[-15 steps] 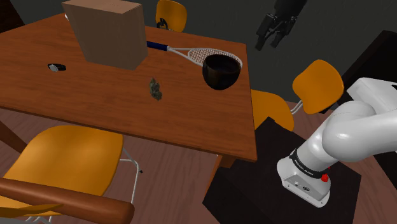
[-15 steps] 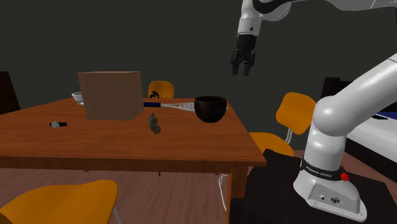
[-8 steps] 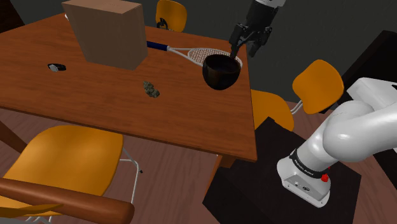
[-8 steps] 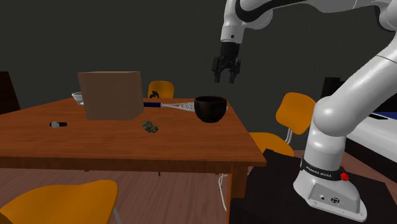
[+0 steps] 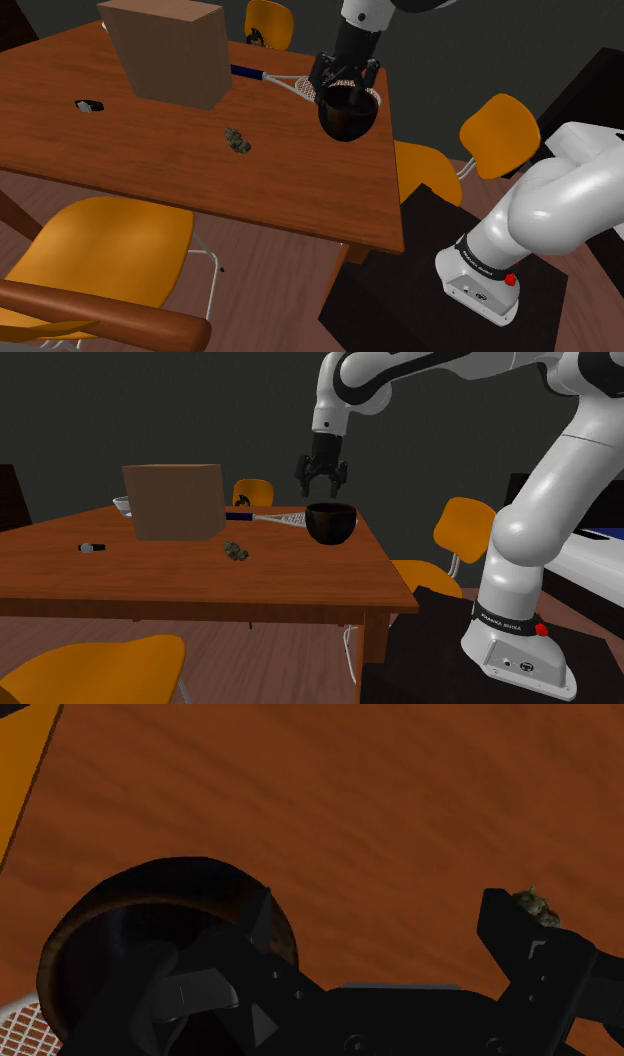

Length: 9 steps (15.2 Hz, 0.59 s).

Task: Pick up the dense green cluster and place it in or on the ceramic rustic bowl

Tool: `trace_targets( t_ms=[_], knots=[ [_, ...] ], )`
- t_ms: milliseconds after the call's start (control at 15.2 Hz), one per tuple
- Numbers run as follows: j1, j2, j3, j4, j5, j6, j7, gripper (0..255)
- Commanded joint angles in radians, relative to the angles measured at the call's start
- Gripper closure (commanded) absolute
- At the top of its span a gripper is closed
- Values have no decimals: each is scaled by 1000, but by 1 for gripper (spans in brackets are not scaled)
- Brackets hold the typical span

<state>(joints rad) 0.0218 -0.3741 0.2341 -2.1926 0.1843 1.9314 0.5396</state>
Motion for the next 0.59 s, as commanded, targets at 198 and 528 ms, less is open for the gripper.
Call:
trace_targets(
  t_ms=[198,528],
  knots=[
    [7,167,70,100,-7,79,138,0],
    [22,352,120,236,-52,135,277,0]
  ],
)
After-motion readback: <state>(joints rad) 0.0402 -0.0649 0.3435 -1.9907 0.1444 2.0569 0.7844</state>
